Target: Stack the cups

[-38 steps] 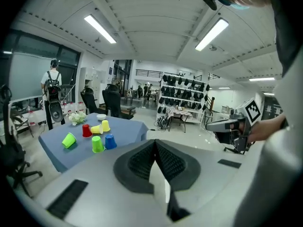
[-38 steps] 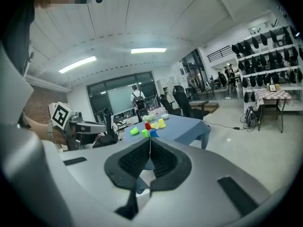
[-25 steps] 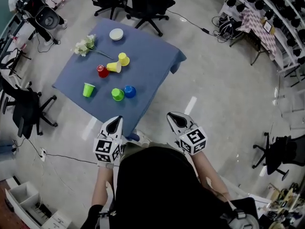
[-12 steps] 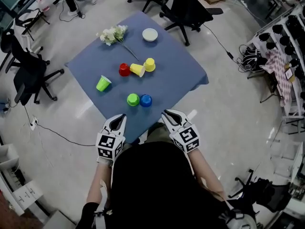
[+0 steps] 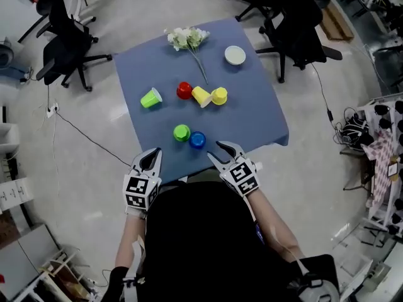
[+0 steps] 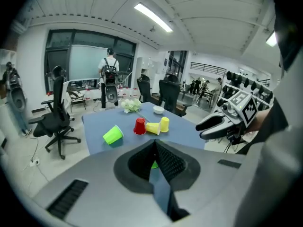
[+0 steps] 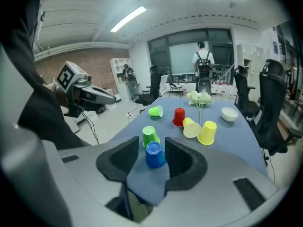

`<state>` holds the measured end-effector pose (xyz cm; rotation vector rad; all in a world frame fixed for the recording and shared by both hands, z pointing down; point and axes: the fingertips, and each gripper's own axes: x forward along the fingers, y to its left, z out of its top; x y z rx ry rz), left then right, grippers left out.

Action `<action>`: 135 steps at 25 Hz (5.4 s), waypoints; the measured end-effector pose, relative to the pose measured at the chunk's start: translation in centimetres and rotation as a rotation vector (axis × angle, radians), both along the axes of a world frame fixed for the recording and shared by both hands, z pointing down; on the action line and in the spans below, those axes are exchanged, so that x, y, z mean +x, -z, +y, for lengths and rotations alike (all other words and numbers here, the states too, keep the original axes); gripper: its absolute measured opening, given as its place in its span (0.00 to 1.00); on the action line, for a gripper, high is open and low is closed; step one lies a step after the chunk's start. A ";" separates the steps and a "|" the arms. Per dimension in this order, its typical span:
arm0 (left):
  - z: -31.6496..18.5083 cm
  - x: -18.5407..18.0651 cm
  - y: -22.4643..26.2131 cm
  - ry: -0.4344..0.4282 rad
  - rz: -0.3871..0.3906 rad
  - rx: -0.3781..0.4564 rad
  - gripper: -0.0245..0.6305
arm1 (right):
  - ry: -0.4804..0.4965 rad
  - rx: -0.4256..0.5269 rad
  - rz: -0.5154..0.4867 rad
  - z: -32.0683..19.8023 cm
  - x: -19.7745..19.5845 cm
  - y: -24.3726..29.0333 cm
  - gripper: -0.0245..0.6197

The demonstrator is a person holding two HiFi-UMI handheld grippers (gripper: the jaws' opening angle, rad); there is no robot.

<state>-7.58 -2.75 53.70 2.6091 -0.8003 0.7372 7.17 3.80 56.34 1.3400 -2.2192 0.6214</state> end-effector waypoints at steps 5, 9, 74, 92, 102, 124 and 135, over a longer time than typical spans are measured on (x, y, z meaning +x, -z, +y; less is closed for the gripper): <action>0.9 -2.0 -0.6 0.130 -0.061 0.020 0.05 | 0.147 -0.037 0.023 -1.5 -0.8 -3.5 0.32; 2.1 -3.7 -0.9 0.239 -0.083 0.003 0.05 | 0.259 -0.085 0.055 -1.9 -1.9 -7.0 0.35; 3.0 -7.9 -3.9 0.500 -0.097 -0.109 0.05 | -0.106 -0.197 0.179 -17.1 14.8 -13.2 0.44; 1.3 -8.0 -3.4 0.393 -0.057 -0.088 0.05 | -0.142 -0.197 0.155 -11.1 11.4 -11.6 0.39; 1.1 -7.8 -3.0 0.321 -0.049 -0.068 0.05 | -0.138 -0.219 0.137 -7.0 8.1 -12.5 0.39; 0.8 -7.8 -3.4 0.324 -0.025 -0.080 0.05 | -0.080 -0.129 0.081 -6.3 6.9 -8.7 0.43; 1.8 -7.7 -4.0 0.419 -0.045 -0.100 0.05 | -0.012 -0.063 0.137 -13.3 9.7 -7.3 0.38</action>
